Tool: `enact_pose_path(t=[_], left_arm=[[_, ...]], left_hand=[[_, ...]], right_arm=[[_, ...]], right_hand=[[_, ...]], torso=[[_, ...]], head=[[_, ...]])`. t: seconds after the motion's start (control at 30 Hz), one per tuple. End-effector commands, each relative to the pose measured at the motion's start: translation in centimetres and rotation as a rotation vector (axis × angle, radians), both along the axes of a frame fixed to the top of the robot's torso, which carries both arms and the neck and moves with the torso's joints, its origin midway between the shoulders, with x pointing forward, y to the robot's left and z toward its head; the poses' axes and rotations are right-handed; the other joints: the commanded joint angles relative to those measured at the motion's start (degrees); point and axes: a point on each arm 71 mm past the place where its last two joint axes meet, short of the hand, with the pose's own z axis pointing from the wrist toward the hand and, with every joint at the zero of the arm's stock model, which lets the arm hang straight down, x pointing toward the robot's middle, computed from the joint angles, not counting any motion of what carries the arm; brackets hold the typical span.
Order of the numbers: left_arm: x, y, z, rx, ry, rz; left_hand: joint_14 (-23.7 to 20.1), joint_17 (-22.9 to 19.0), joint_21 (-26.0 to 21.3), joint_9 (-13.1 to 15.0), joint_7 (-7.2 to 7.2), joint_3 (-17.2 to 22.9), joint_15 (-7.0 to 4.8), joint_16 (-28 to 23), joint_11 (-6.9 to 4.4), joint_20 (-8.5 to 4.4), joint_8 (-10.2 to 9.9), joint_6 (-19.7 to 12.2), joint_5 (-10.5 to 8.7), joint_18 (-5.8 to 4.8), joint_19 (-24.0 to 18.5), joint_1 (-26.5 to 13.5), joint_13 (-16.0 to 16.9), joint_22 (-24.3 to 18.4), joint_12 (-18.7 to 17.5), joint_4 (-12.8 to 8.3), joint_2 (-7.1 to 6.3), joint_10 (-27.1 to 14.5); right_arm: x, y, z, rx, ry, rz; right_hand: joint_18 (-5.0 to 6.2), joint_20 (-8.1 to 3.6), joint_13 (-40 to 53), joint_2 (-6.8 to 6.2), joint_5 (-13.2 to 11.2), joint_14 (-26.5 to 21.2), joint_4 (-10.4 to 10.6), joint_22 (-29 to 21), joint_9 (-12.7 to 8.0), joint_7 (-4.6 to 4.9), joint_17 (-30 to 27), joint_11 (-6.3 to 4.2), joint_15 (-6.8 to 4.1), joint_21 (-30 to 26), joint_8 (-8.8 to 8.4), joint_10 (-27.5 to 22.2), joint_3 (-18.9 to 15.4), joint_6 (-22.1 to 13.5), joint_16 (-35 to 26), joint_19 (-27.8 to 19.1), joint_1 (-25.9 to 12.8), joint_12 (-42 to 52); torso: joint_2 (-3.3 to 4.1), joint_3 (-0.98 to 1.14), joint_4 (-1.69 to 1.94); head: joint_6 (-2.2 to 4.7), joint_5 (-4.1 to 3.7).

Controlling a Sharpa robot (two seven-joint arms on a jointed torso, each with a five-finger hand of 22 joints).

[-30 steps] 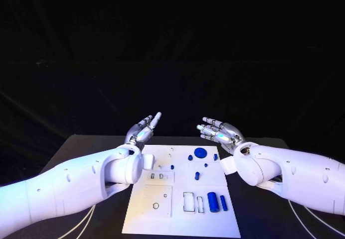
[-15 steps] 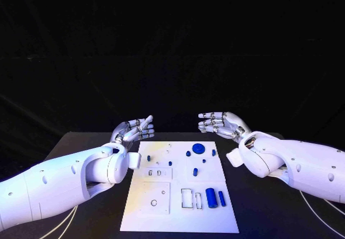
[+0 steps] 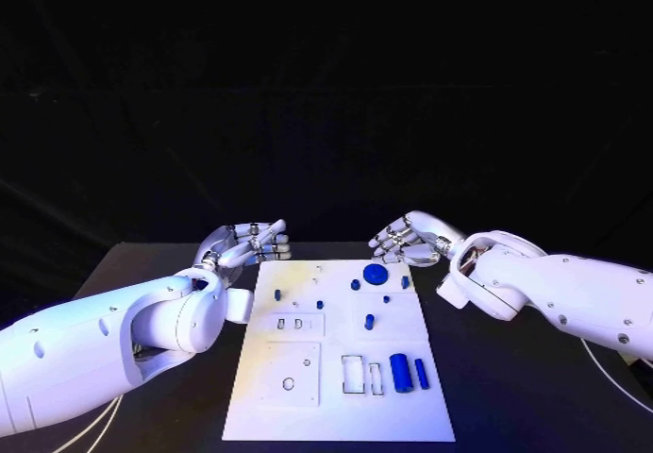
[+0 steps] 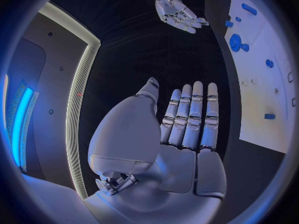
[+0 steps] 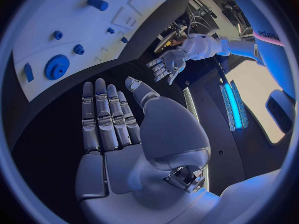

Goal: Assemble the parts on the task board

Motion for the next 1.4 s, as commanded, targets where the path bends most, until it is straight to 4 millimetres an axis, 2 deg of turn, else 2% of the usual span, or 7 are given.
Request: enact_pose_path(t=[0.03, 0.33, 0.57, 0.67, 0.77, 0.9, 1.4], left_arm=[[-0.4, -0.5, 1.1, -0.016, -0.029, -0.056], [-1.5, -0.6, 2.9, -0.028, -0.063, -0.08], [-1.8, -0.8, 3.5, -0.033, -0.075, -0.091], [-1.9, -0.9, 3.7, -0.034, -0.078, -0.091], [-2.0, -0.9, 3.8, -0.037, -0.078, -0.092], [-2.0, -1.0, 3.9, -0.042, -0.074, -0.095], [-1.9, -0.5, 4.0, -0.044, -0.072, -0.077]], left_hand=[[0.45, 0.12, 0.26, -0.07, 0.1, -0.29, -0.04, 0.25, -0.07, -0.09, -0.35, 0.51, 0.03, 0.33, 0.47, 0.58, 0.08, -0.09, 0.01, -0.1, 0.0, 0.48], [0.25, 0.25, 0.06, -0.35, 0.24, -1.1, 0.11, -0.38, 0.1, -0.16, -0.94, 0.64, 0.03, 0.26, 0.55, 0.48, -0.14, -0.34, -0.81, 0.05, -0.03, 0.36], [0.11, 0.27, -0.06, -0.45, 0.31, -1.34, 0.19, -0.63, 0.18, -0.14, -1.16, 0.63, 0.02, 0.25, 0.5, 0.45, -0.23, -0.44, -1.12, 0.11, 0.01, 0.25], [0.07, 0.28, -0.09, -0.48, 0.34, -1.42, 0.21, -0.7, 0.21, -0.13, -1.23, 0.63, 0.03, 0.25, 0.49, 0.44, -0.26, -0.47, -1.21, 0.13, 0.02, 0.22], [0.05, 0.29, -0.12, -0.5, 0.37, -1.5, 0.24, -0.77, 0.24, -0.12, -1.29, 0.64, 0.03, 0.25, 0.48, 0.4, -0.28, -0.5, -1.29, 0.18, 0.06, 0.2], [-0.01, 0.32, -0.19, -0.57, 0.44, -1.7, 0.29, -0.93, 0.3, -0.1, -1.44, 0.63, 0.03, 0.24, 0.45, 0.3, -0.34, -0.57, -1.49, 0.28, 0.11, 0.15], [-2.91, -0.12, -1.77, -1.32, 1.66, -3.42, 1.73, -4.21, 1.72, 0.57, -3.76, -0.96, 0.02, 0.1, -1.16, 0.24, -1.57, -1.7, -4.85, 0.91, 0.26, -2.97]], right_arm=[[0.0, 0.6, 0.0, -0.313, -0.122, 0.05], [0.0, 2.4, 1.4, -0.537, -0.313, 0.061], [-0.1, 3.7, 2.0, -0.594, -0.391, 0.062], [-0.2, 4.3, 2.1, -0.612, -0.407, 0.068], [-0.2, 4.8, 2.1, -0.631, -0.412, 0.077], [-0.2, 5.3, 2.0, -0.644, -0.414, 0.087], [0.6, 6.7, 1.5, -0.672, -0.403, 0.106]], right_hand=[[0.48, -1.93, 0.38, -1.18, 0.65, 6.16, -0.7, 1.17, 0.11, -1.17, 1.67, -1.43, -2.04, 2.65, 0.12, 3.83, 0.2, 2.25, 2.01, 4.24, -0.37, 0.29], [0.35, -5.29, 0.72, -2.87, -0.73, 16.39, 0.21, 4.69, 0.26, -2.42, 8.68, -2.75, -4.73, 9.17, -0.34, 4.15, -1.02, 4.72, 9.04, 12.37, -1.42, -1.56], [0.21, -6.31, 1.86, -3.89, -0.04, 15.91, 1.53, 7.92, 0.3, -2.94, 18.21, -3.05, -5.25, 13.67, -1.58, 2.77, -1.5, 5.11, 20.65, 14.98, -1.34, -1.26], [-0.17, -6.53, 2.57, -4.01, 0.77, 16.72, 2.45, 12.36, 0.35, -2.99, 36.1, -3.23, -5.44, 18.52, -2.29, 1.77, -1.16, 4.87, 39.66, 17.04, -1.26, -0.68], [-1.24, -6.48, 3.15, -4.54, 1.2, 16.35, 3.21, 21.75, 0.37, -2.97, 45.75, -3.07, -5.18, 25.96, -2.98, 0.43, -0.91, 4.29, 49.42, 19.1, -1.12, -0.24], [-1.55, -6.33, 3.4, -4.7, 1.55, 15.94, 3.66, 25.0, 0.38, -3.0, 48.89, -2.88, -5.1, 28.55, -3.33, -0.48, -0.58, 3.89, 52.65, 19.35, -0.84, -0.03], [-1.92, -6.08, 3.71, -4.67, 1.84, 15.56, 4.31, 29.21, 0.5, -2.79, 52.49, -2.62, -4.87, 31.82, -3.46, -1.62, 0.49, 3.79, 56.36, 19.38, -0.22, 0.44]], torso=[[2.23, 0.18, -0.09], [4.83, 0.31, -0.12], [5.88, 0.46, -0.05], [6.14, 0.53, -0.01], [6.38, 0.54, 0.11], [6.65, 0.55, 0.3], [7.35, 0.55, 0.9]], head=[[0.48, 0.15], [1.13, -0.1], [1.54, -0.18], [1.68, -0.35], [1.87, -0.61], [2.49, -1.31], [2.44, -1.17]])
